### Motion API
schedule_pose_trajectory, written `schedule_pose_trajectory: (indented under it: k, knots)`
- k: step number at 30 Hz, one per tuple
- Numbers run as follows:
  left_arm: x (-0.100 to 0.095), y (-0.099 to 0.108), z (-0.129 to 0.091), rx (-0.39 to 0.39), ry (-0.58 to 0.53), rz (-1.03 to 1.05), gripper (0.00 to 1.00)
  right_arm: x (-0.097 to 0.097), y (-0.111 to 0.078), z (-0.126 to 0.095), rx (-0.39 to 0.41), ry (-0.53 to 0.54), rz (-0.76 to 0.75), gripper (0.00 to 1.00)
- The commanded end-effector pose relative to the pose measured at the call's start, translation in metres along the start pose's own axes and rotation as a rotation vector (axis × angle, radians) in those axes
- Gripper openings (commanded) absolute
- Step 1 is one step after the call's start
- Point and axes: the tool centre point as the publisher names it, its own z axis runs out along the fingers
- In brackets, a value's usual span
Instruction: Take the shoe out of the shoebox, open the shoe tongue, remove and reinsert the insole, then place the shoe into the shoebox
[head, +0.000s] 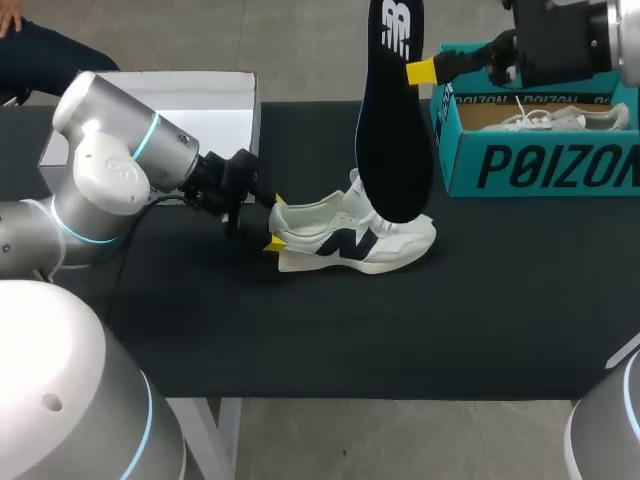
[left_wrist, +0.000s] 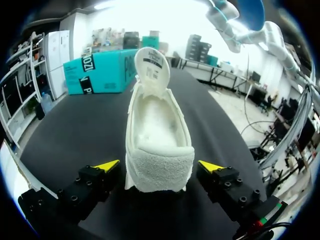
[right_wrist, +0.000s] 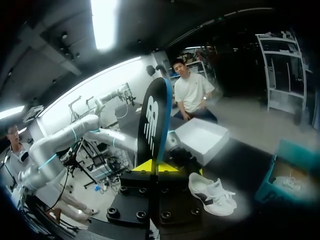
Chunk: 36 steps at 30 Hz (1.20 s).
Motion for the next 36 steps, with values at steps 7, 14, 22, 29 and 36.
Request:
schedule_pose_trajectory:
  k: [7,14,22,29,36]
  knots:
    - [0.000,0.000,0.001,-0.004,0.001,0.000,1.00,-0.004,0.003,0.013,-0.007,0.015,-0.007,0.00]
    - [0.004,-0.020,-0.012,-0.240,0.066,-0.086,1.00,-0.006,0.002,0.018,-0.006,0.021,-0.003,0.00]
    - [0.004,-0.040,-0.022,-0.475,0.114,-0.183,1.00,-0.005,0.002,0.017,-0.001,0.021,-0.004,0.00]
    - [0.006,-0.052,-0.021,-0.716,0.154,-0.210,1.00,-0.006,-0.001,0.012,0.005,0.008,0.001,0.00]
    - [0.011,-0.064,-0.027,-0.841,0.114,-0.089,1.00,-0.007,-0.001,0.006,0.005,-0.005,0.002,0.00]
